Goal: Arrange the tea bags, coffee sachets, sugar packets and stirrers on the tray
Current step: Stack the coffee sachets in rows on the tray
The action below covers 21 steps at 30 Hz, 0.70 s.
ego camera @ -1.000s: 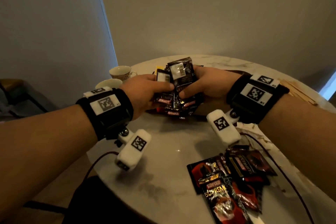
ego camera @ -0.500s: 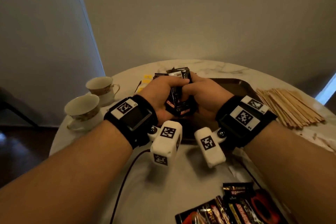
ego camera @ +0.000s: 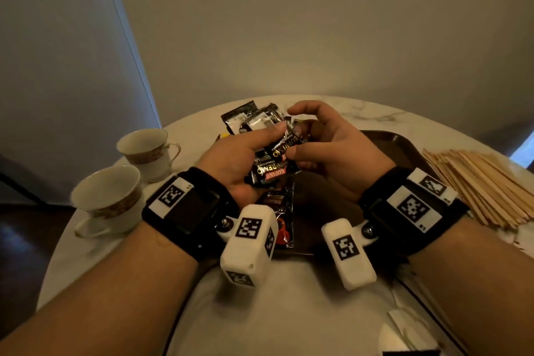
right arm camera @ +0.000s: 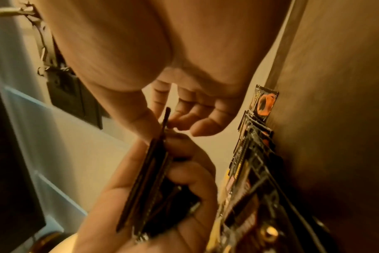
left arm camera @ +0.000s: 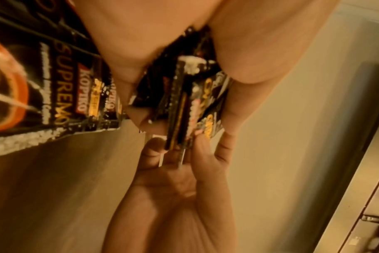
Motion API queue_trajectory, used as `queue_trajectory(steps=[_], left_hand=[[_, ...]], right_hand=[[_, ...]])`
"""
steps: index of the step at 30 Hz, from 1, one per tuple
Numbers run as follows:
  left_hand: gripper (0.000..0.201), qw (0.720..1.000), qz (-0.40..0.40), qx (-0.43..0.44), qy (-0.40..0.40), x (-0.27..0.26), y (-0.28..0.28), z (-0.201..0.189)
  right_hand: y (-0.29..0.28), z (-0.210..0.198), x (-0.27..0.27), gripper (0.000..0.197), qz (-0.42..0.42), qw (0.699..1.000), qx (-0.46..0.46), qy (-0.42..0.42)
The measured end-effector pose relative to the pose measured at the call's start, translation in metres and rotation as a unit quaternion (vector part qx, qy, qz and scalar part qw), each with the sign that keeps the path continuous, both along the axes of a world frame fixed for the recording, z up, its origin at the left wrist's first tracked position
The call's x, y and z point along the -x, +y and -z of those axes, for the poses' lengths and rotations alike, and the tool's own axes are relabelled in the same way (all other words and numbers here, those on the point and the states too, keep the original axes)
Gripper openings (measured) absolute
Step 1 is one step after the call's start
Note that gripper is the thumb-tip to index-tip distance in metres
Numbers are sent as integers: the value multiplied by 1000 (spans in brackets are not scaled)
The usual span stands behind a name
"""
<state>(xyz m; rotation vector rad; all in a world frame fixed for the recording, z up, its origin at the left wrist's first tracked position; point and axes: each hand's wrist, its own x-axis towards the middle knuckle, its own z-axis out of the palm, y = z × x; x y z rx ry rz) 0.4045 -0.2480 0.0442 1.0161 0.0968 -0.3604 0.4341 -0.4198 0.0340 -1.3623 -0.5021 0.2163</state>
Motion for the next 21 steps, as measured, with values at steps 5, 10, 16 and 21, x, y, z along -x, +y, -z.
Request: queue_trajectory(steps=[5,10,16,21], left_hand=[[41,1000,-22,-12,-12,6,6,5],[55,998,-40,-32,-49,13,1,-1],[65,997,-50,-4,-59,18,2,-7],[65,989,-121,-35,-82,16,7,-8]], right_hand=[[4,4,4,44,27,995,88,-49],[-1,-5,4,51,0,983,182,-27],[-1,-8,9,22,10,992,129,3],[-2,-11,8,13,29,996,72,48]])
